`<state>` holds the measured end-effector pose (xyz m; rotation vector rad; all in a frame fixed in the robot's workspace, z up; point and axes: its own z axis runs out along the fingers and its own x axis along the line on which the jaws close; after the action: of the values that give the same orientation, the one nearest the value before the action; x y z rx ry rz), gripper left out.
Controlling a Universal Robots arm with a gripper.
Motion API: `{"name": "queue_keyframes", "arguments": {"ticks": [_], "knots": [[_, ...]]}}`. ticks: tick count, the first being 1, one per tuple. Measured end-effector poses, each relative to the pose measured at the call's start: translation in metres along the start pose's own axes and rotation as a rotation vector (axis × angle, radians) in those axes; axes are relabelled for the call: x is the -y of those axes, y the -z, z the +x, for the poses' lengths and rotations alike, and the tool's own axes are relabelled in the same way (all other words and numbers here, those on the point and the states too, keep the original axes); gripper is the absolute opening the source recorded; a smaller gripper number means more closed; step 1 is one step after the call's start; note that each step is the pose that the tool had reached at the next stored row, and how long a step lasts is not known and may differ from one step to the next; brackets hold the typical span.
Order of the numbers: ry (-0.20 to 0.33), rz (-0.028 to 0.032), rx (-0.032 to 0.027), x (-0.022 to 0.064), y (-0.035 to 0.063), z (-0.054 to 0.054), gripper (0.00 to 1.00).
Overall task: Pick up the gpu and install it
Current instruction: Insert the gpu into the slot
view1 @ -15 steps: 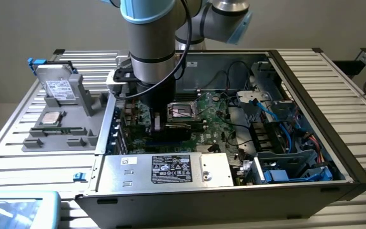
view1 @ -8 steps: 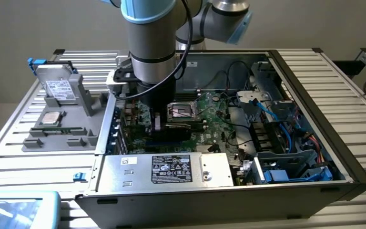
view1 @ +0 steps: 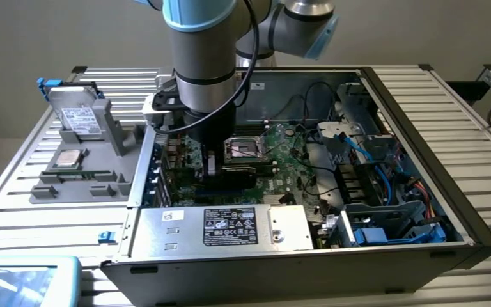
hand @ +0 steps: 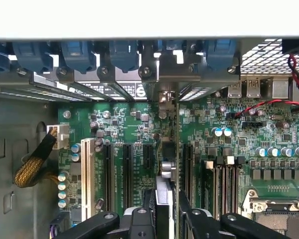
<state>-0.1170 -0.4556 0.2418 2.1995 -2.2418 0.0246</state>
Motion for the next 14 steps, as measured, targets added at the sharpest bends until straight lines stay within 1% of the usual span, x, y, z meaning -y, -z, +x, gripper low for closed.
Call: {"name": "queue_keyframes", "arguments": {"ticks": [6,10,14], "knots": [[0.001,-0.0003,-0.0002,-0.0001,0.0001,-0.0002,0.29],[0.003,-0.0004,0.0028,-0.0001,0.0002,0.0001,0.29],[0.005,-0.0006,0.0038,0.0,0.0001,0.0001,0.29]]}}
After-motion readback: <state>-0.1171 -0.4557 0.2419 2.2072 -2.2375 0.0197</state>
